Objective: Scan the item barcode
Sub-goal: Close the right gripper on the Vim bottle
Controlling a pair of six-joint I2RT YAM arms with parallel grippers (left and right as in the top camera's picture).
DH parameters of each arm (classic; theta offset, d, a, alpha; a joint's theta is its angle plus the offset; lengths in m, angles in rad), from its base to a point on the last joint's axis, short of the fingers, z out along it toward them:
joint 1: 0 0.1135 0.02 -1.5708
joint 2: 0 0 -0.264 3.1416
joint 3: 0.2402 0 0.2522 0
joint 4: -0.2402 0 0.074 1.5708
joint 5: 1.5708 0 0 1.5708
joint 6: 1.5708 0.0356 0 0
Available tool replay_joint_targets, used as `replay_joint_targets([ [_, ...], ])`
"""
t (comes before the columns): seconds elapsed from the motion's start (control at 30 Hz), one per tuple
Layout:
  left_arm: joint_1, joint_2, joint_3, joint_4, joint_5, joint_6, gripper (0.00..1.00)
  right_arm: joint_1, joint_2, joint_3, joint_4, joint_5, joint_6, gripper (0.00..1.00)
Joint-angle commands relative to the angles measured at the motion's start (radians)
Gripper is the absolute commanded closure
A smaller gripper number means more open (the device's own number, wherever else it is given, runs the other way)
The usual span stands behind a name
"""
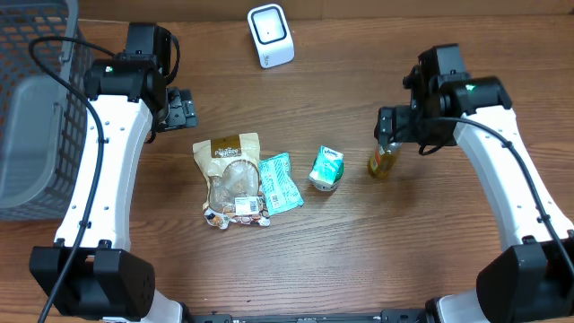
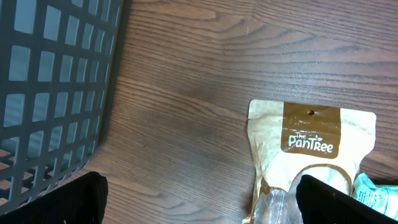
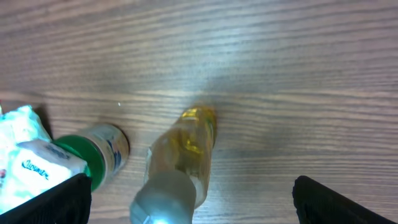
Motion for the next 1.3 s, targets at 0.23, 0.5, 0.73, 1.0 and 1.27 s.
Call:
replay_joint_targets([
  [0.23, 0.005, 0.005, 0.014, 0.001, -0.013, 0.007, 0.00, 0.009, 0.003, 0.019, 0.055, -0.111, 0.027, 0.11],
  [0.5, 0.005, 0.005, 0.014, 0.001, -0.013, 0.007, 0.00, 0.089, 0.003, 0.003, 0.018, 0.129, 0.135, 0.16],
  [0.73, 0.005, 0.005, 0.014, 0.001, -0.013, 0.007, 0.00, 0.128, 0.063, 0.002, 0.006, 0.133, 0.138, 0.16],
  [1.0, 0.005, 0.005, 0.014, 0.001, -0.013, 0.007, 0.00, 0.128, 0.140, 0.002, -0.021, 0.137, 0.138, 0.23],
  [1.27, 0.005, 0.005, 0.014, 0.001, -0.013, 0.007, 0.00, 0.127, 0.141, 0.002, -0.034, 0.190, 0.138, 0.30],
])
